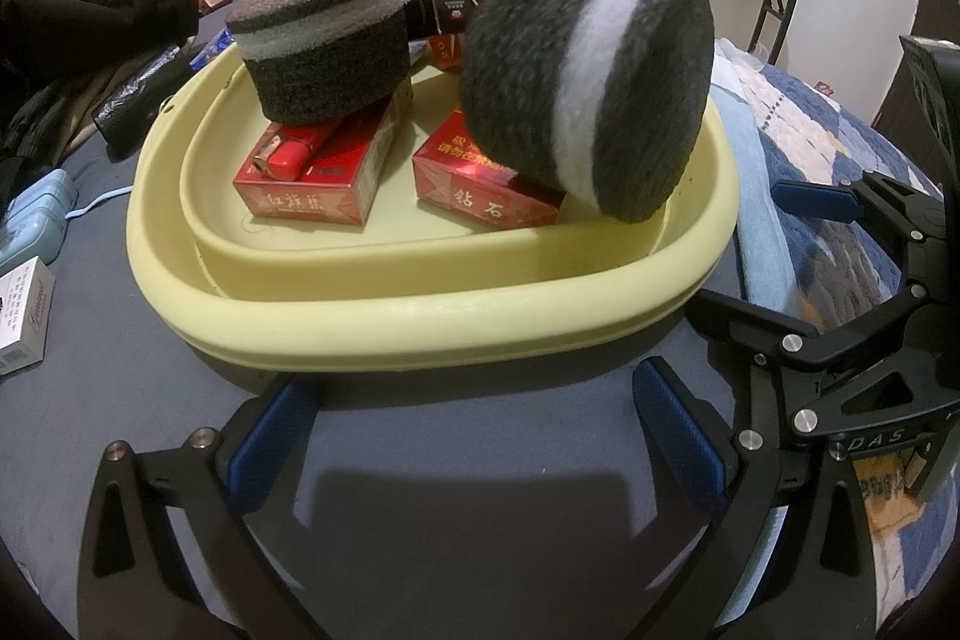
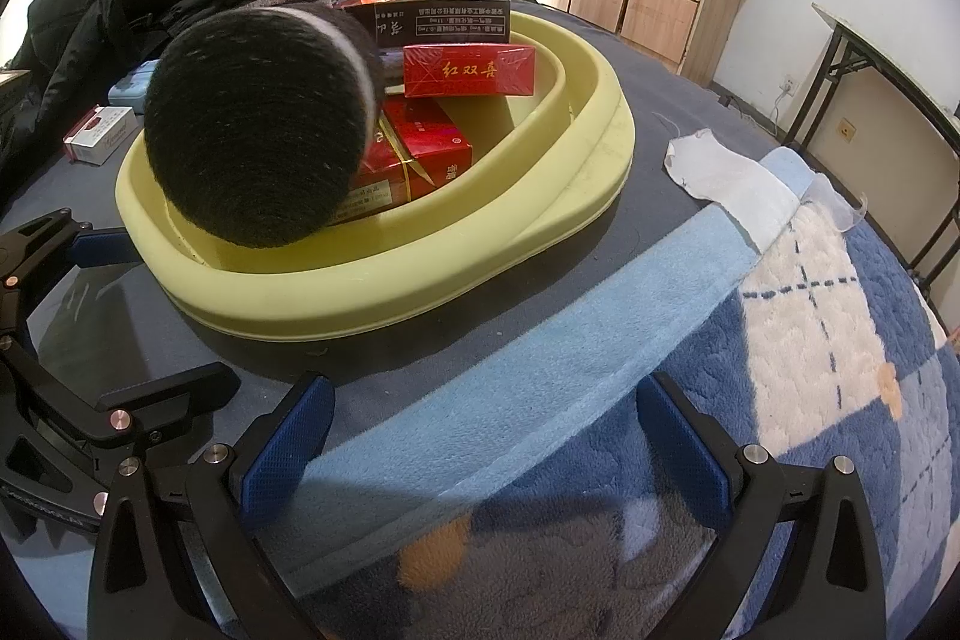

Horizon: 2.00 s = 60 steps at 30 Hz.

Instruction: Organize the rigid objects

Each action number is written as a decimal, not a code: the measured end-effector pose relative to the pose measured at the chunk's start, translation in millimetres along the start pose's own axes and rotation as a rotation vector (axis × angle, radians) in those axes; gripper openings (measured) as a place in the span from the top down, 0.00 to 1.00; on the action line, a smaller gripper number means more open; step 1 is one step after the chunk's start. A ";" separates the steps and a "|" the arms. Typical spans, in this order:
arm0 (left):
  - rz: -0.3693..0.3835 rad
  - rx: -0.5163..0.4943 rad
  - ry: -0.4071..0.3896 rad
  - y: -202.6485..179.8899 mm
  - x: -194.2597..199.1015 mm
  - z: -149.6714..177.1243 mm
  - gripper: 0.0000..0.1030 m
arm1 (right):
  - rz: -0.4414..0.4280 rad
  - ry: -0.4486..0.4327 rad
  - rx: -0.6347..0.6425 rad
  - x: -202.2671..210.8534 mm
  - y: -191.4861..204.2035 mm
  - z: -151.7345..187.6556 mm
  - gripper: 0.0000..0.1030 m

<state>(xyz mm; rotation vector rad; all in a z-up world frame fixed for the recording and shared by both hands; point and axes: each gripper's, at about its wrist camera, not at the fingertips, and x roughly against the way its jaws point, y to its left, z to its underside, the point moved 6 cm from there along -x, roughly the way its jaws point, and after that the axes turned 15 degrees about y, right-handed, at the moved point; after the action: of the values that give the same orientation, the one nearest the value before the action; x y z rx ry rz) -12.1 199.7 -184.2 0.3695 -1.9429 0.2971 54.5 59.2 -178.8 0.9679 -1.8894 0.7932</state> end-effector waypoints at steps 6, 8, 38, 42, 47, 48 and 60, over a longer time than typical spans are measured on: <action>-0.001 0.000 0.000 0.4 2.2 4.8 0.00 | 0.000 0.001 0.000 0.0 -0.4 -0.3 0.00; 0.000 0.001 0.000 1.1 2.4 5.7 0.00 | 0.000 0.001 0.000 -0.2 -0.8 -0.4 0.00; 0.000 0.001 0.000 -1.1 -0.3 1.0 0.00 | -0.001 -0.001 0.002 -2.7 0.3 1.2 0.00; 0.001 0.001 0.000 -2.1 -1.5 1.2 0.00 | 0.000 -0.002 0.002 -2.4 -1.3 0.6 0.00; 0.001 0.001 0.000 0.2 0.0 7.2 0.00 | -0.002 -0.001 0.001 -1.8 0.2 1.2 0.00; 0.001 0.001 -0.001 1.4 0.5 8.3 0.00 | -0.001 -0.001 0.001 -2.1 0.2 1.3 0.00; 0.001 0.000 0.000 3.6 1.3 8.1 0.00 | -0.001 -0.001 0.001 -2.6 -3.5 -0.5 0.00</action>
<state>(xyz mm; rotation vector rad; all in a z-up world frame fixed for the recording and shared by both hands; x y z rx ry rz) -20.9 199.8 -186.2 0.3683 -1.9429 0.2984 58.6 58.6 -180.4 0.9702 -1.8888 0.7934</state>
